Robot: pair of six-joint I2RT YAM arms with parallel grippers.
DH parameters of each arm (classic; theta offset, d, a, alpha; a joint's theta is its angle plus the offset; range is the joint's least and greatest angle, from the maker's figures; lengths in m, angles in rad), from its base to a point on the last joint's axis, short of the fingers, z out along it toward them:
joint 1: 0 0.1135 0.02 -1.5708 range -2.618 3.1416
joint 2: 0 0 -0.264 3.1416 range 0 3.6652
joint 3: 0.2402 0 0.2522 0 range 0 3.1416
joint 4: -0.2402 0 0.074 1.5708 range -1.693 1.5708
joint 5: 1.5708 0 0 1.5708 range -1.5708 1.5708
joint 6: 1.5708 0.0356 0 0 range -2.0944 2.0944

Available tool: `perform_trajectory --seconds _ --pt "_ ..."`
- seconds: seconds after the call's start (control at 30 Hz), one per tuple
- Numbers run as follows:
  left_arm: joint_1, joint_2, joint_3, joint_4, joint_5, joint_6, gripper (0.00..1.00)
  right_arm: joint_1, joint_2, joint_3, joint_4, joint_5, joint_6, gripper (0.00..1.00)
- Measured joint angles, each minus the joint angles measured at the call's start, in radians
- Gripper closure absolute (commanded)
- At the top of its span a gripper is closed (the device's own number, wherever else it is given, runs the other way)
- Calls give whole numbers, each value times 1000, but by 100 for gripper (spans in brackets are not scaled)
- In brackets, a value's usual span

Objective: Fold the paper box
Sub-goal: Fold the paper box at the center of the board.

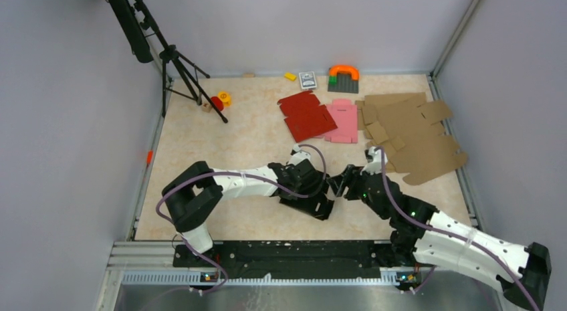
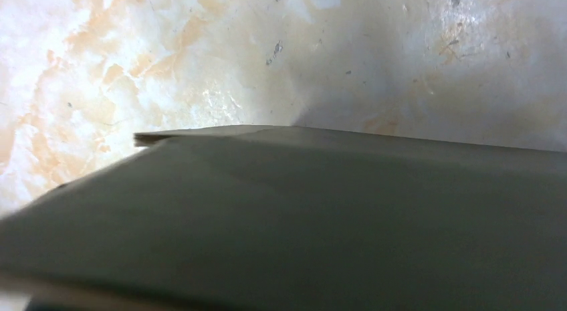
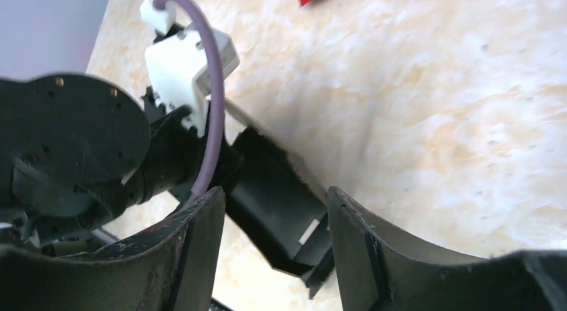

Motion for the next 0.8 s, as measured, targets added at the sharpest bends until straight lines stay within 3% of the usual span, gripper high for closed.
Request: perform_trajectory --seconds 0.1,0.2,0.47,0.8 --pt "-15 38 41 -36 -43 -5 86 -95 -59 -23 -5 -48 -48 29" --pt "-21 46 50 -50 -57 -8 82 -152 -43 -44 2 -113 -104 28" --pt "-20 46 53 -56 -53 2 73 -211 149 -92 136 -295 -214 31" --pt "12 26 49 -55 40 26 71 -217 325 -116 337 -394 -256 41"
